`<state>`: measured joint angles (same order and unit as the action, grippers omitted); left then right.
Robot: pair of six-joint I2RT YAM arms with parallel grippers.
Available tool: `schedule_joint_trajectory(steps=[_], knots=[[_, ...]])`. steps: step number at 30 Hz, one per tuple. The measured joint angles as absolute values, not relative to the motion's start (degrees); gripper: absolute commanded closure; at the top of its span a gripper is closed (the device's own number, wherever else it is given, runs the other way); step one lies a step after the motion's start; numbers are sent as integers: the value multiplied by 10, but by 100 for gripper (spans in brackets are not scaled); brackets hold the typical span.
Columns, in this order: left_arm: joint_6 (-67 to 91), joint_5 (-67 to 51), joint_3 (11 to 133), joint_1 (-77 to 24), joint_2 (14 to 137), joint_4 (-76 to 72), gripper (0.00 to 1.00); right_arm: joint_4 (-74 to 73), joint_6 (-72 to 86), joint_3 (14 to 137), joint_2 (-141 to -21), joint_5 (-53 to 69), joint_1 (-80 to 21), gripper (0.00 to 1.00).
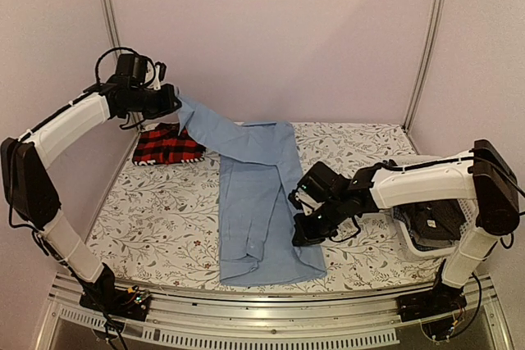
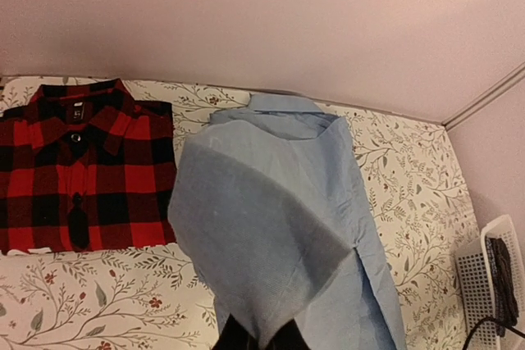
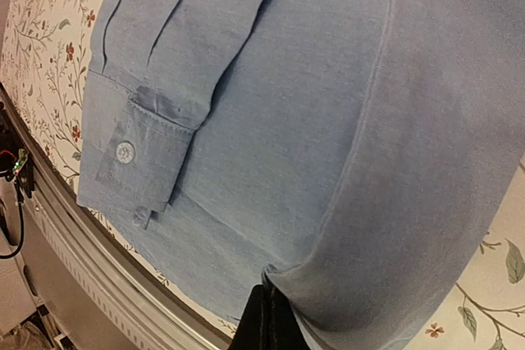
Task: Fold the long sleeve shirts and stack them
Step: Fold the 1/3-folded shirt at the center of the board, then fold the sleeve of the rectangle-folded shirt.
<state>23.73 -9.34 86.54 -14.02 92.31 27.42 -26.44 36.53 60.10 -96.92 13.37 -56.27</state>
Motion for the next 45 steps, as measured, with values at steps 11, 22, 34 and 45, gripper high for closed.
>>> schedule_joint_trajectory(steps=[11, 22, 34, 45], knots=[[235, -91, 859, -129, 908, 271, 97, -223, 360, 606, -1014, 182, -563, 100], [236, -81, 811, -129, 855, 258, 96, -215, 357, 606, -1018, 199, -563, 100], [240, -86, 791, -129, 865, 255, 96, -210, 339, 606, -1020, 203, -563, 57], [204, -177, 794, -173, 884, 215, 94, -216, 330, 604, -923, 139, -505, 37]])
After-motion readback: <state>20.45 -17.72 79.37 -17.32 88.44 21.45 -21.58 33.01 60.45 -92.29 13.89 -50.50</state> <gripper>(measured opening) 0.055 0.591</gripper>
